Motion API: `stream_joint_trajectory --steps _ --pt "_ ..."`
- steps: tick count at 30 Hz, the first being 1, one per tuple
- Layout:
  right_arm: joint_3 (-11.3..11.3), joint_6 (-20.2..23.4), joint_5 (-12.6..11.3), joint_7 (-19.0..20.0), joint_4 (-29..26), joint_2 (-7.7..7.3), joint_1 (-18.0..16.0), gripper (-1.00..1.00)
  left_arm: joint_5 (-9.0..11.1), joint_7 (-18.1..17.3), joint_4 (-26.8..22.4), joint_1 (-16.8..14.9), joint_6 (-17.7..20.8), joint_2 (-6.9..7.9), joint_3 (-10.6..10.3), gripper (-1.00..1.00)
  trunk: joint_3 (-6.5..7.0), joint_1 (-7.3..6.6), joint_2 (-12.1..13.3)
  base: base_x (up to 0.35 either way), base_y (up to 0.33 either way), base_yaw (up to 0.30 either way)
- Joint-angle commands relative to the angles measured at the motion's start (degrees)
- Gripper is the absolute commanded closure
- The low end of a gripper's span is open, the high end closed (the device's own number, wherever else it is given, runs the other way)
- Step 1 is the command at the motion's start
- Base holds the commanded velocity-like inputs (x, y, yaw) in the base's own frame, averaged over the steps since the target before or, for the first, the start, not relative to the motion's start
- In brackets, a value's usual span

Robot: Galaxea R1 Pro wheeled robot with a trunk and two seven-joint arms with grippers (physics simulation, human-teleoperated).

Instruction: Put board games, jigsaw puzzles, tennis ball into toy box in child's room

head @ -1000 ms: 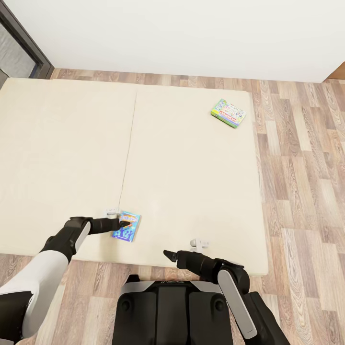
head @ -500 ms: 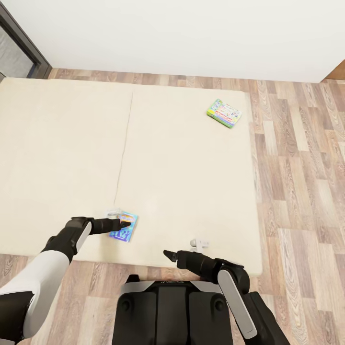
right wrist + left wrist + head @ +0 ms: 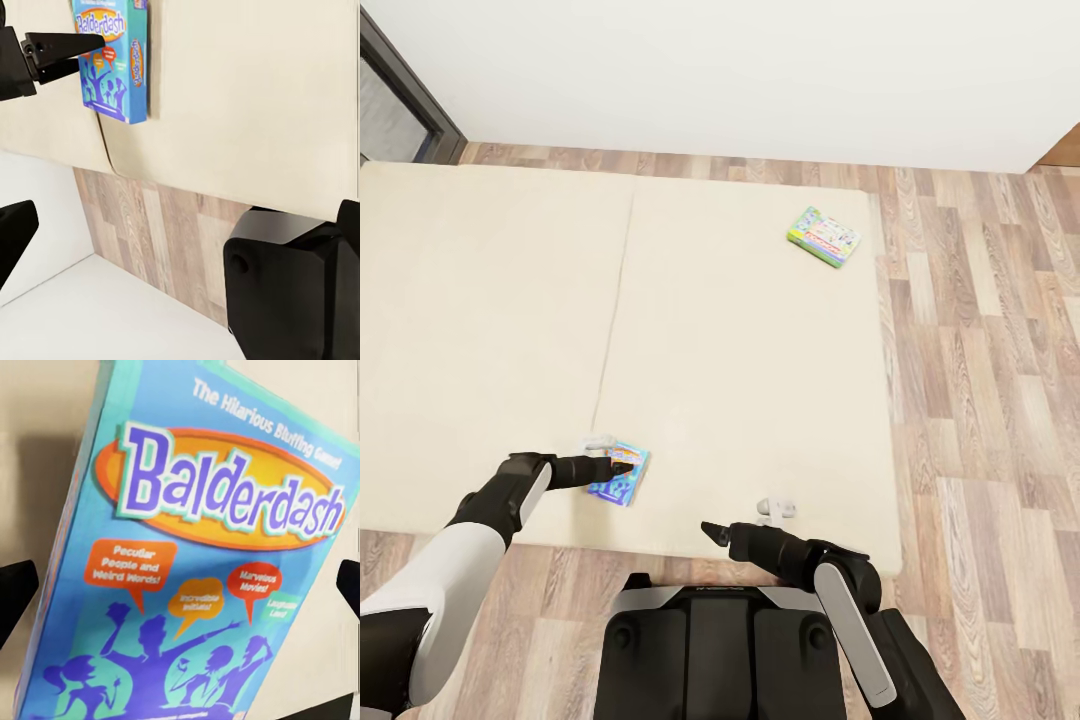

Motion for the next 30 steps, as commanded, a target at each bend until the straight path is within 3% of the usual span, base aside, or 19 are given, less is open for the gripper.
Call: stream_joint_trajectory --steps 1,30 --pt "-0.1 0.3 0.3 0.3 0.0 0.02 0.0 -1.0 0.0 -0.2 -0.1 0.0 0.5 -0.03 0.3 -1.0 -0.06 0.03 -0.1 0.0 -0.128 0.0" --pt "-0.1 0.3 0.3 0.3 0.0 0.02 0.0 -1.0 0.0 -0.3 -0.1 0.0 0.5 0.06 0.2 -1.0 -0.06 0.03 -0.1 0.0 -0.061 0.0"
